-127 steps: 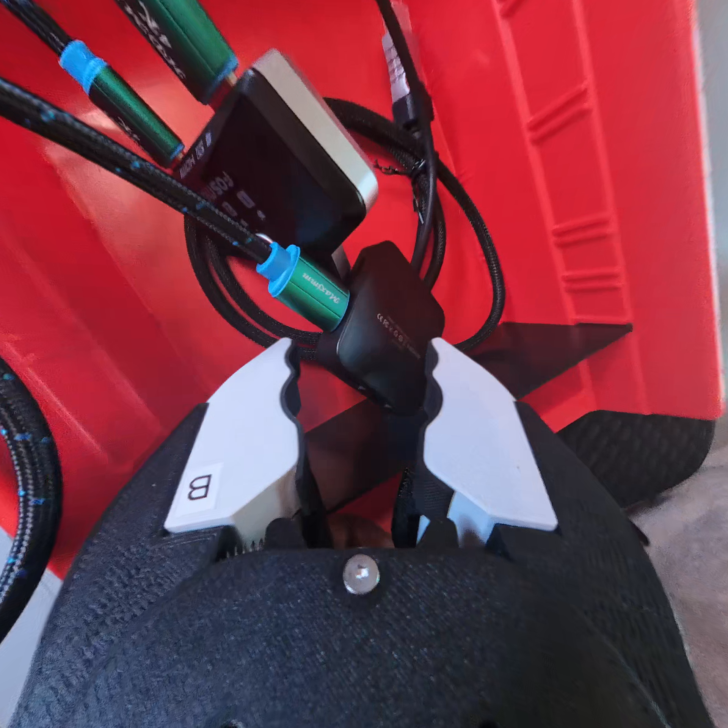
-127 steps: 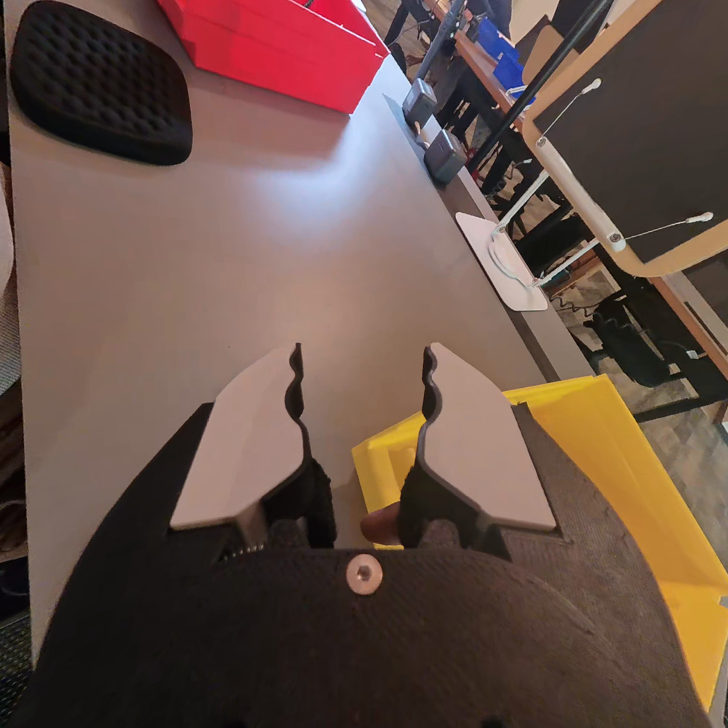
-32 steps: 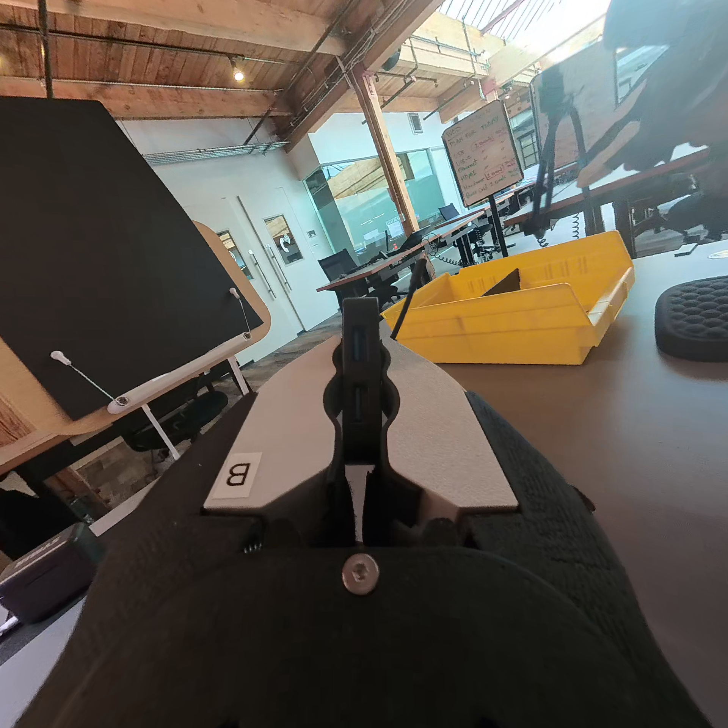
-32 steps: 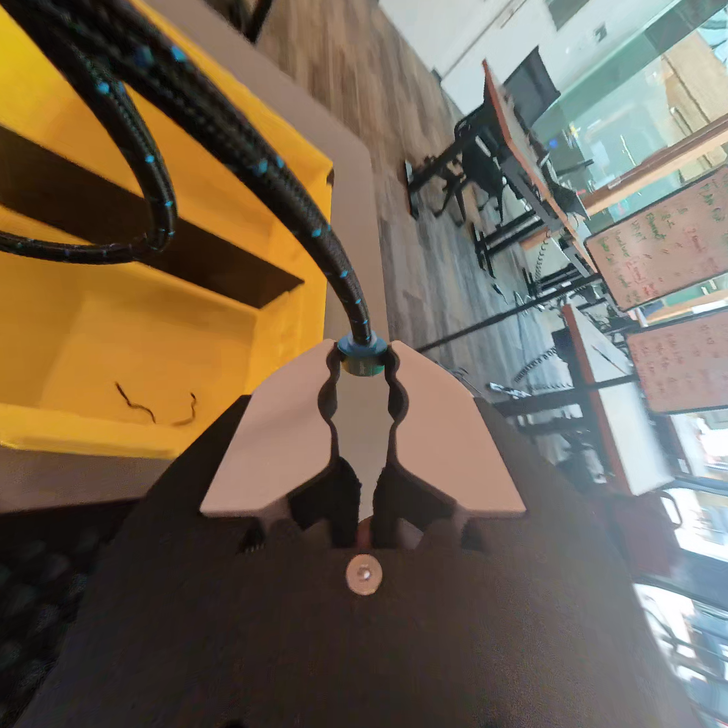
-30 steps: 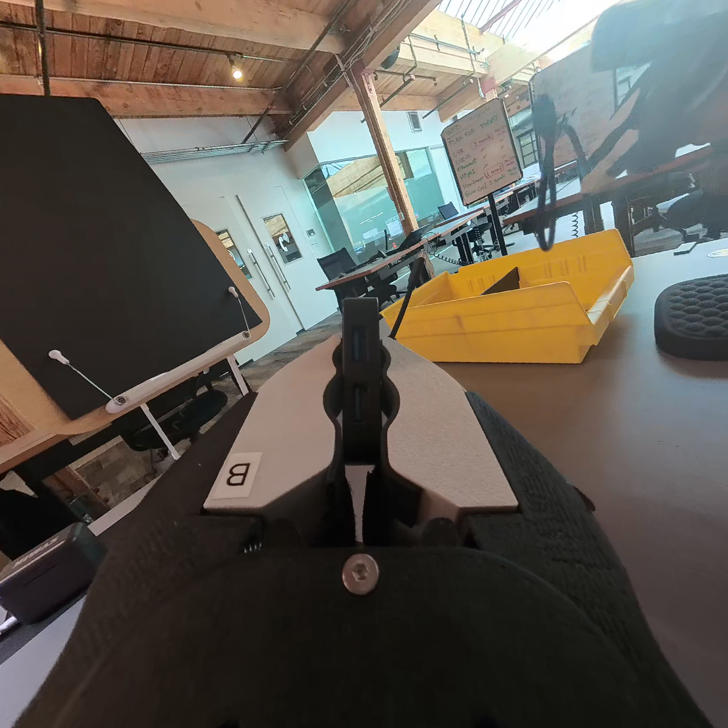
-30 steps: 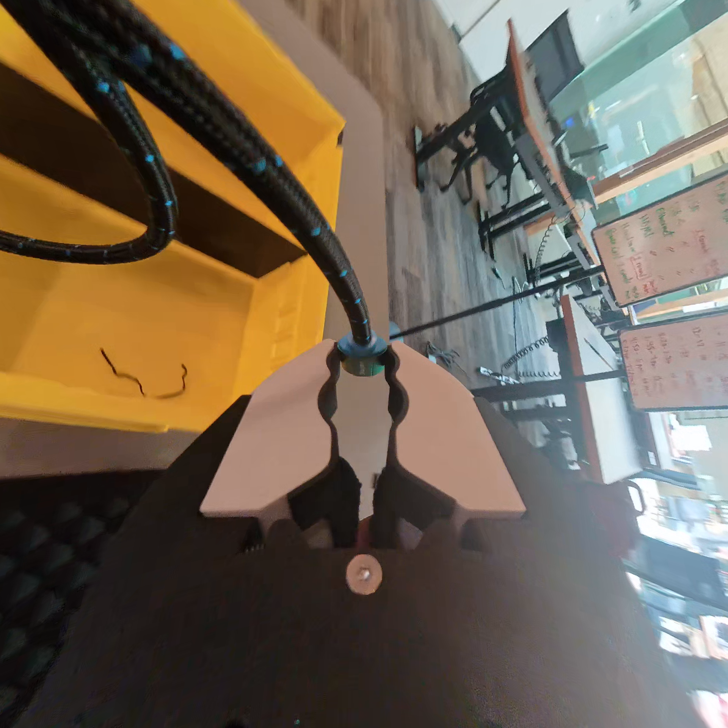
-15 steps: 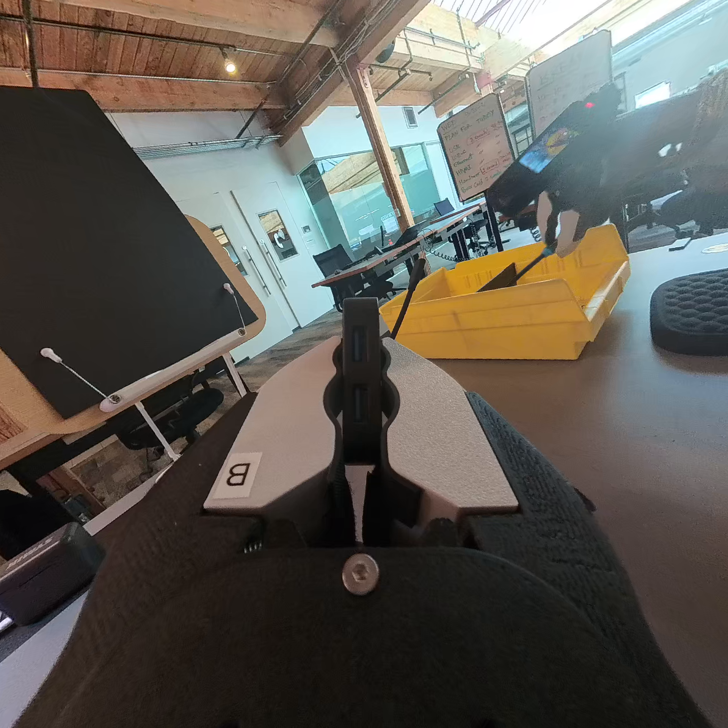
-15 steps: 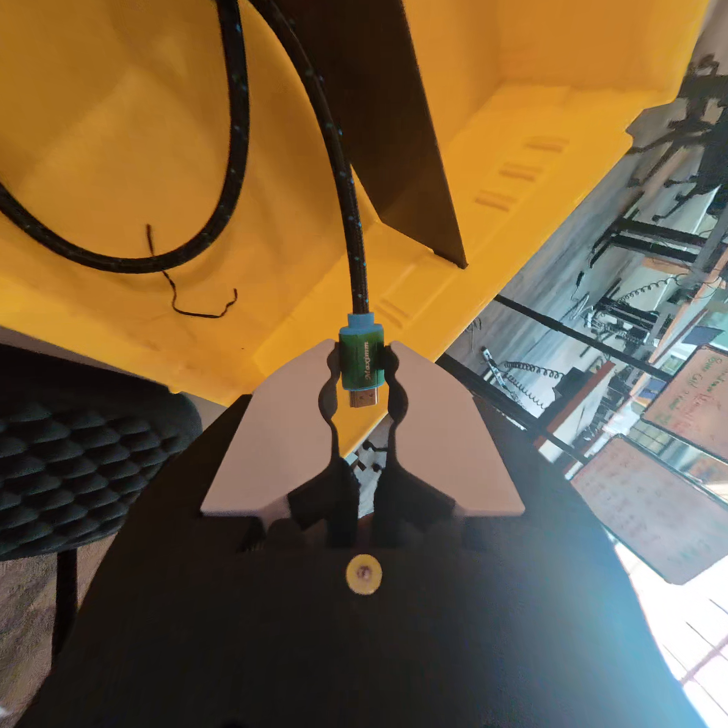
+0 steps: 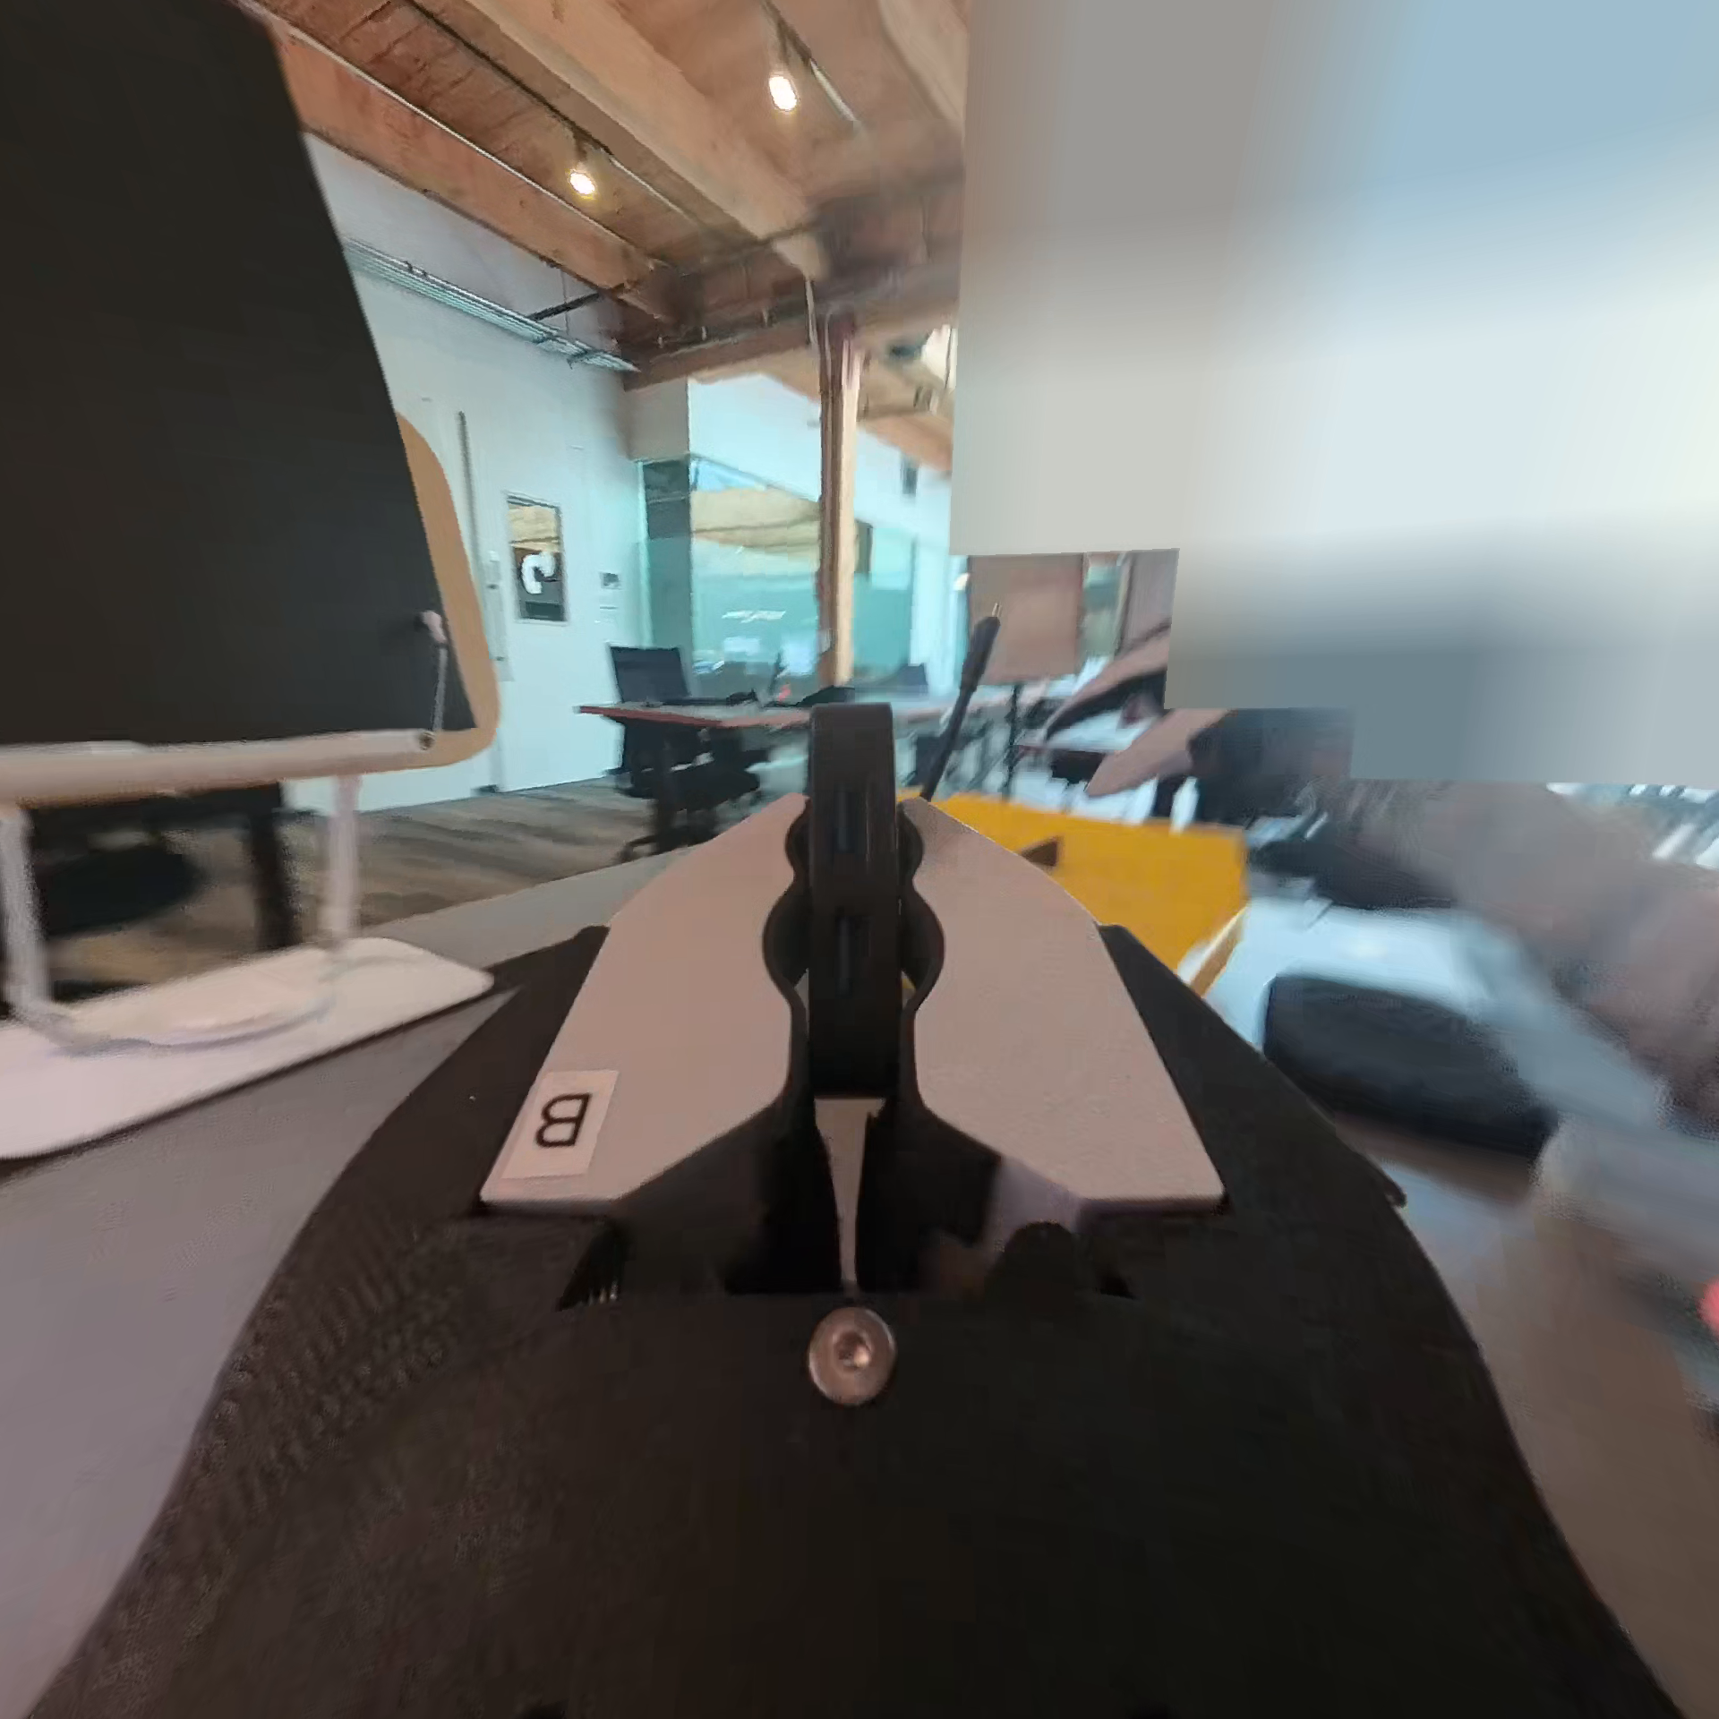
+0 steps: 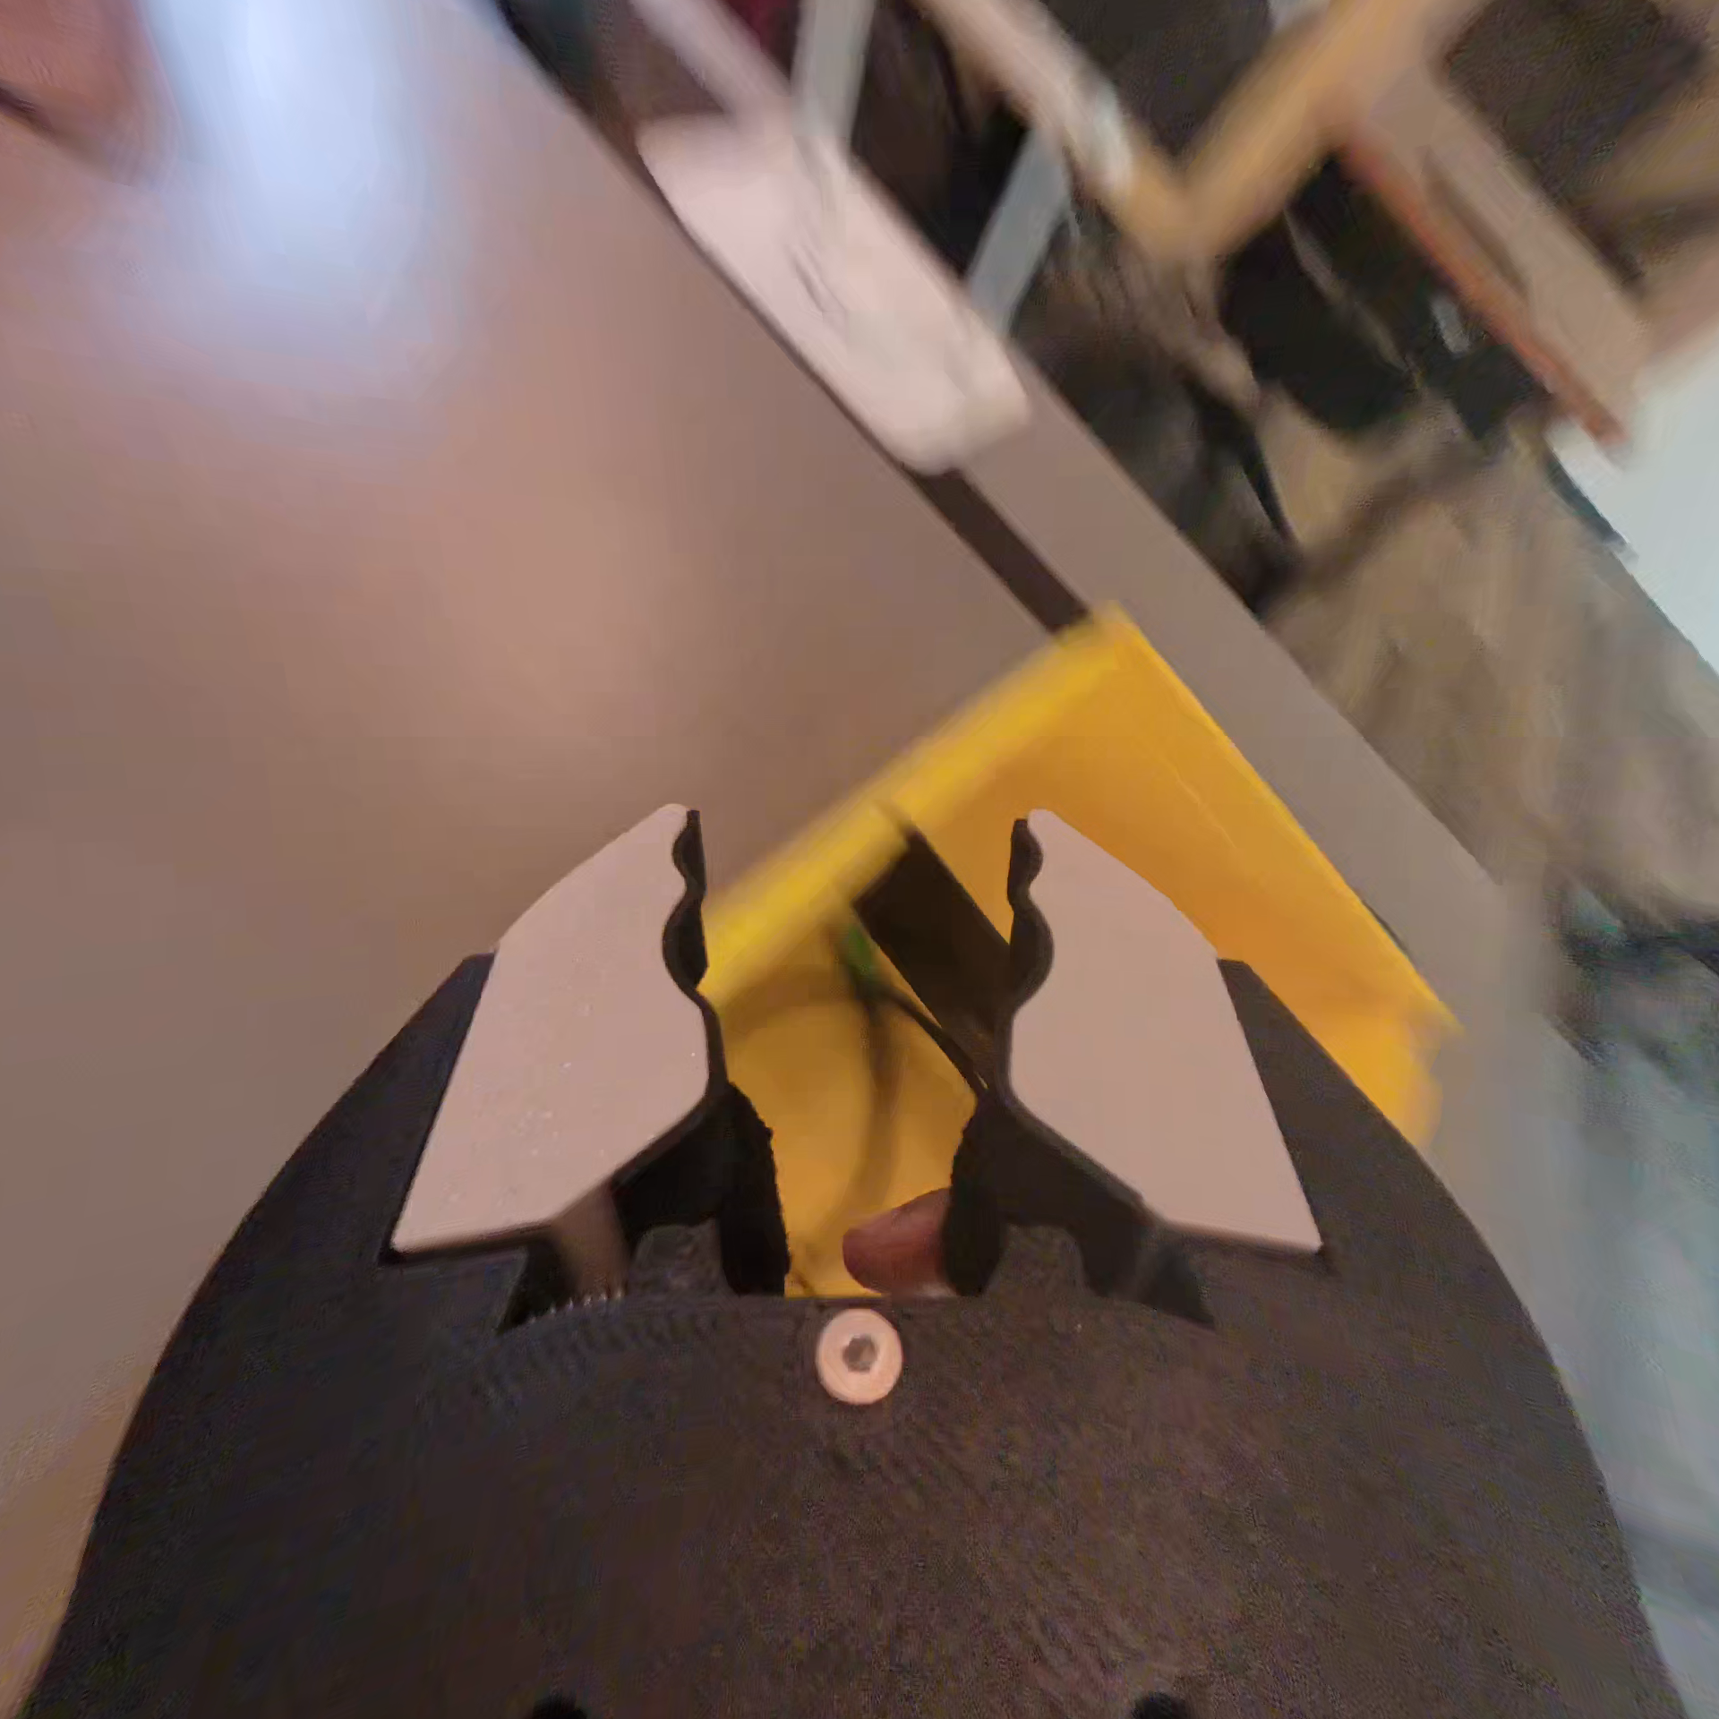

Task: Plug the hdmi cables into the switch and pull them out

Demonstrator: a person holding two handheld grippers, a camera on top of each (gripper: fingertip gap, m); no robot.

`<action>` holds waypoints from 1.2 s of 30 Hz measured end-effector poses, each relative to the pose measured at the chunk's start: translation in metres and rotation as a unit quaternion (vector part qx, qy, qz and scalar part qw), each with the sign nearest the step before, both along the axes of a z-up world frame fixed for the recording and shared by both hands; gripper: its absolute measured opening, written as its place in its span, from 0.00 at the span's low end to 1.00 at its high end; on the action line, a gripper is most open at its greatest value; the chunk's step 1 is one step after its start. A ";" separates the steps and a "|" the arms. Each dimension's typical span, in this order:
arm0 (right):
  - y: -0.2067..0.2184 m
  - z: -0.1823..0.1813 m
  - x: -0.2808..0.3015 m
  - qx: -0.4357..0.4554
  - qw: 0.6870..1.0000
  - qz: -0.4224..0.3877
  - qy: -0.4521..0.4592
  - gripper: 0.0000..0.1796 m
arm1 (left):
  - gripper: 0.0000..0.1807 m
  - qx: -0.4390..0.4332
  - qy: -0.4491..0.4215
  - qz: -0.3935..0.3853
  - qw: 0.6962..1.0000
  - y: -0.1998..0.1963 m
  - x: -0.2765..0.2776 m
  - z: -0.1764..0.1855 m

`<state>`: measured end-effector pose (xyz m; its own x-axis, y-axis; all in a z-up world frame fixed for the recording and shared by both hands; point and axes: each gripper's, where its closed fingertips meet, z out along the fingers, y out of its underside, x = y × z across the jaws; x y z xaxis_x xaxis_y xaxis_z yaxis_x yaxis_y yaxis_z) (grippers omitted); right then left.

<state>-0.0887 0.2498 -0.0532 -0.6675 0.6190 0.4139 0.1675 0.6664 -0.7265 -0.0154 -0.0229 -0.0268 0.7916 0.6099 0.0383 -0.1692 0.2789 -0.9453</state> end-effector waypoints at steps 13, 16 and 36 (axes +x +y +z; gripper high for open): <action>-0.264 -0.001 0.094 -0.514 0.730 0.324 -0.313 0.20 | 0.07 0.302 -0.109 -0.194 0.927 -0.031 -0.001 0.012; -0.277 -0.003 0.097 -0.537 0.706 0.327 -0.326 0.22 | 0.07 0.281 -0.110 -0.205 0.931 -0.021 0.003 0.010; -0.076 0.152 -0.026 -0.348 0.921 0.168 0.054 0.07 | 0.29 0.061 0.007 -0.109 0.992 0.022 0.018 -0.008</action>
